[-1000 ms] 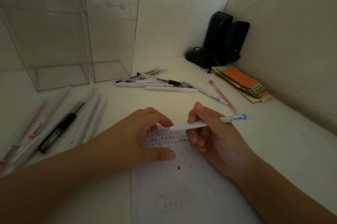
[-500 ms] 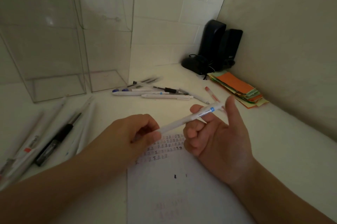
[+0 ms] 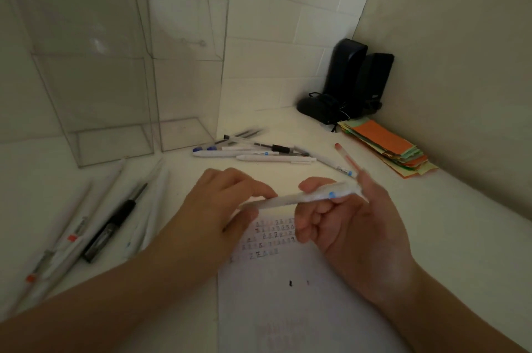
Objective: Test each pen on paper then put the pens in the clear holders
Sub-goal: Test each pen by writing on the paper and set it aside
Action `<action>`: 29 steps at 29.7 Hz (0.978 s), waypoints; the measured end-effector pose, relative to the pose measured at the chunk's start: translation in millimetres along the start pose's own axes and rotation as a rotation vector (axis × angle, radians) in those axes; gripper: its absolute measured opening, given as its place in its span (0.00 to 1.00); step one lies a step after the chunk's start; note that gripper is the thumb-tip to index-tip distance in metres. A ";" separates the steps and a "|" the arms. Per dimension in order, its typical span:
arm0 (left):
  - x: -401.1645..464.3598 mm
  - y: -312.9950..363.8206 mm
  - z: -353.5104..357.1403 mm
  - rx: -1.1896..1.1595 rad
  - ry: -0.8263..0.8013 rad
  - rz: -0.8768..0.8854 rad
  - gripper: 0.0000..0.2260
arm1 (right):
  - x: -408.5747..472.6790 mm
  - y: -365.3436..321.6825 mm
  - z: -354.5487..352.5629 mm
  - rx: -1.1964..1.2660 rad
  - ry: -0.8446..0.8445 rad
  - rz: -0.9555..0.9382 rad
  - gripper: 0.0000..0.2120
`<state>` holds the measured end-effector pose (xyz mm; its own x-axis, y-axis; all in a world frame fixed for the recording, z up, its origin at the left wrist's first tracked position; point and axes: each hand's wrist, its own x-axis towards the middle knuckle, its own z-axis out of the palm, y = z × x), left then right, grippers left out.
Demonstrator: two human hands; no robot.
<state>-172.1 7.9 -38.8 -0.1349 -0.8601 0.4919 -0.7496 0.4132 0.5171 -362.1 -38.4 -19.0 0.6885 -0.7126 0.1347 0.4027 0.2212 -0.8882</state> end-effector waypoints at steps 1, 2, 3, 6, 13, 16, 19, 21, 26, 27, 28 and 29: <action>1.0 0.7 -1.9 0.040 0.021 0.036 0.14 | -1.2 1.3 2.9 -0.079 -0.009 -0.014 0.24; 1.7 1.6 -3.3 0.063 0.028 0.066 0.16 | -2.1 3.1 6.0 -0.179 -0.011 -0.021 0.22; 2.8 4.0 -3.9 0.063 0.021 0.092 0.17 | -3.5 4.9 9.3 -0.303 0.001 -0.026 0.20; 3.1 4.1 -8.0 -0.062 -0.066 0.032 0.15 | -3.8 11.0 20.2 -0.598 0.036 0.007 0.11; 2.2 -5.5 -16.2 0.291 -0.111 -0.230 0.13 | -5.9 7.8 30.8 -0.725 0.151 0.020 0.07; 1.3 -5.2 -19.8 0.466 -0.131 -0.307 0.11 | -3.6 5.4 30.4 -0.847 0.273 0.013 0.11; -0.9 -8.4 -25.6 0.556 -0.146 -0.397 0.09 | -1.3 -3.0 18.6 -0.976 0.390 0.021 0.10; -1.5 -13.8 -31.6 0.632 -0.164 -0.438 0.10 | -0.5 -8.7 5.2 -0.961 0.500 0.007 0.07; 4.2 -17.2 -36.7 0.509 -0.201 -0.442 0.13 | -0.2 -3.1 -11.5 -1.019 0.552 0.048 0.06; 6.8 -15.2 -33.1 0.459 -0.190 -0.384 0.14 | -0.3 -0.6 -13.3 -1.020 0.549 0.052 0.06; 10.3 -11.9 -28.4 0.401 -0.177 -0.319 0.15 | -0.1 1.5 -15.0 -1.021 0.548 0.049 0.06; 15.1 -8.5 -22.7 0.346 -0.170 -0.259 0.15 | 0.6 2.8 -16.3 -1.023 0.546 0.037 0.06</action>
<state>-153.1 -1.8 -19.9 0.0026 -0.9706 0.2406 -0.9409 0.0791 0.3293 -370.5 -49.0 -28.6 0.2375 -0.9645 0.1151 -0.4593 -0.2159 -0.8616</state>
